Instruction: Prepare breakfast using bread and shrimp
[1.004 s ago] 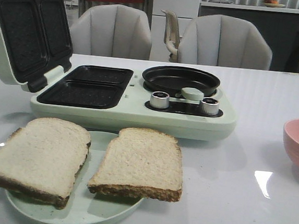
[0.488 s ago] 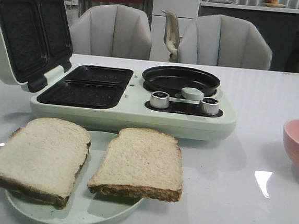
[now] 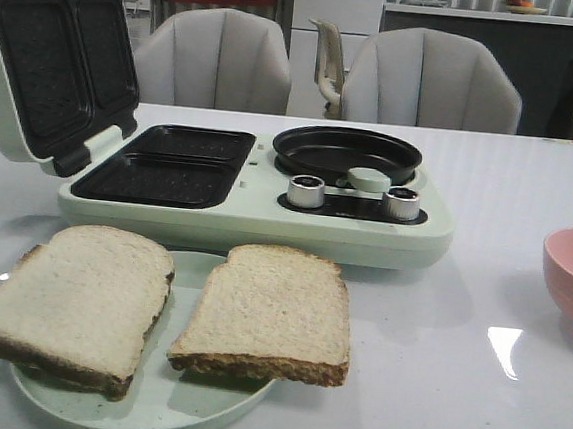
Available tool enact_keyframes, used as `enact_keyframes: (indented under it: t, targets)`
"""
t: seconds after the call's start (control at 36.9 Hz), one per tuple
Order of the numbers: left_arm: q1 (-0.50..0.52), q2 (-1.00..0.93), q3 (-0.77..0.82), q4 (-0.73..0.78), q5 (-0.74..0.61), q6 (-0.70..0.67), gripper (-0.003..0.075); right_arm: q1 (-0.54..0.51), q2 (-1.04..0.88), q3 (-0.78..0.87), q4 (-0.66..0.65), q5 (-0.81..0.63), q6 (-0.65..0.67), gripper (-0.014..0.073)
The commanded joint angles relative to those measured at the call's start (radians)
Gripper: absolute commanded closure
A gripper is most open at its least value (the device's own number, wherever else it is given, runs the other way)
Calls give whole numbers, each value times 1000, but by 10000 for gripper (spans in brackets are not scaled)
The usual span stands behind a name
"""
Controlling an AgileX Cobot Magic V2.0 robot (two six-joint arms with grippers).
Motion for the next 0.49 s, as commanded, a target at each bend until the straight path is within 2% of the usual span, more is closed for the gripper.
enact_keyframes:
  t: [0.0,0.11,0.16,0.46]
  targets:
    - [-7,-20,6,-6,-114,-11,619,-9,-22,-19,5,-112,-4,549]
    - [-7,-20,-16,-17,-183,-11,619,-9,-22,-59,10,-82,-4,549]
    - [-7,-20,-53,-17,-175,-11,619,-9,-22,-99,10,-47,-4,549]
    - [-7,106,-450,-17,118,-11,619,-9,67,-450,3,164,-4,549]
